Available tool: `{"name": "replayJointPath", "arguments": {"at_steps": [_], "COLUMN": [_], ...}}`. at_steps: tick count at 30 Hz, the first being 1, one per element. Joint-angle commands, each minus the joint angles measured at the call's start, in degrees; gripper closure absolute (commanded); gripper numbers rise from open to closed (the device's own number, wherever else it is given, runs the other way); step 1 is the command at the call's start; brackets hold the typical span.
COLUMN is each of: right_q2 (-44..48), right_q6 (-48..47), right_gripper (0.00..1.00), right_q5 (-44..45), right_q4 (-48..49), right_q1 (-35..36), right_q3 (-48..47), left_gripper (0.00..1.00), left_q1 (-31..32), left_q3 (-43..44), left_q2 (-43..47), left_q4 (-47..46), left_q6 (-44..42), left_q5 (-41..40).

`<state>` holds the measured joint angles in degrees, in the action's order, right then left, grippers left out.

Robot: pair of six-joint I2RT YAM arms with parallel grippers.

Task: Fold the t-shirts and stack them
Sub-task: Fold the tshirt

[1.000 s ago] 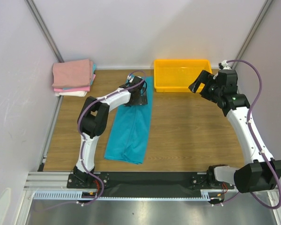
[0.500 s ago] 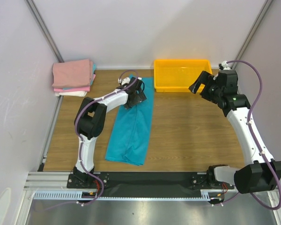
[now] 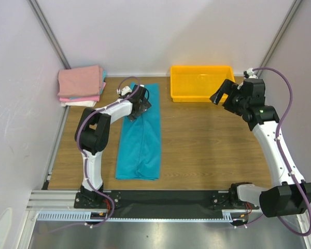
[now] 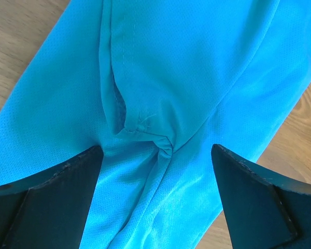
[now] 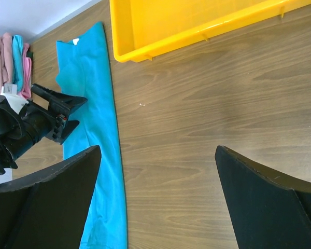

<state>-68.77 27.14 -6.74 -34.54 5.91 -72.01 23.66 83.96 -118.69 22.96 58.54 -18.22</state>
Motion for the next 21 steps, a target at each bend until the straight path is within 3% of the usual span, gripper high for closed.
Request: {"name": "replayJointPath", "arguments": {"at_steps": [1, 8, 13, 18, 21], "right_q2": [0.7, 0.7, 2.4, 5.3, 6.8], "right_q6": [-0.2, -1.6, -0.6, 7.0, 14.4], "right_gripper": [0.00, 0.00, 0.00, 0.00, 0.00], "right_q5": [-1.4, -10.0, -10.0, -10.7, -9.9], "right_q4": [0.9, 3.6, 4.6, 9.6, 13.7], "right_q1": [-0.2, 1.1, 6.9, 16.8, 23.6], "right_q3": [0.1, 2.5, 7.7, 18.0, 24.9], "left_gripper": [0.06, 0.03, 0.02, 0.03, 0.04], "left_q1": [-0.9, -0.5, -0.5, -0.5, -0.4], "left_q3": [-2.8, -4.1, -10.6, -24.5, -39.8], "left_q2": [-0.7, 8.5, 25.8, 42.7, 54.7], "left_q4": [3.7, 0.2, 1.7, 6.5, 8.7], "left_q6": [-0.6, -13.6, -20.5, -15.9, -9.1], "left_q5": [-0.9, -0.5, 1.8, 3.9, 4.4]}}
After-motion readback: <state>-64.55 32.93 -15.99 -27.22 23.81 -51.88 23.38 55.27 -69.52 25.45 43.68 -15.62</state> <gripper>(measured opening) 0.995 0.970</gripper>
